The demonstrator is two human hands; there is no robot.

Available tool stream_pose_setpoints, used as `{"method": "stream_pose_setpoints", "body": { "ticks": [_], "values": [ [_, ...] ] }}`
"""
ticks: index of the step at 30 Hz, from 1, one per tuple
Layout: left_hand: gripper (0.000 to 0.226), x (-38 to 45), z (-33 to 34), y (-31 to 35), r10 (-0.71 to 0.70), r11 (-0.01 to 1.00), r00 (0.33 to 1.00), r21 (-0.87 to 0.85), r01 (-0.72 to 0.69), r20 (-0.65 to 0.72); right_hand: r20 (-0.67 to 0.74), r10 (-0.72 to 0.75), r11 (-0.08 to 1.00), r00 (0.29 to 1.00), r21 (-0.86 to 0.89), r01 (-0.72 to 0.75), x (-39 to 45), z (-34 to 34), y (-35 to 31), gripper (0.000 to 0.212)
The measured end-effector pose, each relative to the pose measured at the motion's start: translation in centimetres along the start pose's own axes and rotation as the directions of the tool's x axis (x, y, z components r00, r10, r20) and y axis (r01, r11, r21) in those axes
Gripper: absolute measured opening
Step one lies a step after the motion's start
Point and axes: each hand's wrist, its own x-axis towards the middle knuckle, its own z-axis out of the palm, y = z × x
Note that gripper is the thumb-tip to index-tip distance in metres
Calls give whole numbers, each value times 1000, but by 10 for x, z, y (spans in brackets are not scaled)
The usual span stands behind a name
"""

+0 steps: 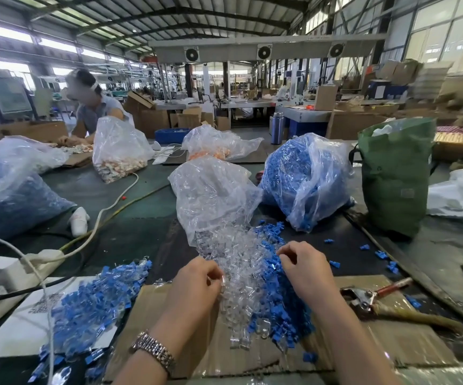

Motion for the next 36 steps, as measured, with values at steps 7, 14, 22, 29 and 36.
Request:
{"method": "stream_pose_setpoints", "body": {
  "ticks": [7,14,22,29,36],
  "values": [
    [25,11,-4,23,-68,903,997,-428,43,-42,88,-54,744,995,668,-19,-10,-5,-21,5],
    [22,3,7,22,269,913,928,-239,-331,-259,242,-90,586,966,797,-145,-18,-6,-29,6],
    [12,-4,9,29,398,881,851,-116,-459,-343,283,-63,582,957,789,-196,-21,0,-34,6],
    [16,-4,12,35,348,902,880,-141,-409,-324,296,-75,505,952,835,-220,-20,4,-34,7],
    [11,-6,13,35,167,910,940,-319,-263,-299,282,-121,529,952,830,-179,-23,5,-35,7]
  ]
}}
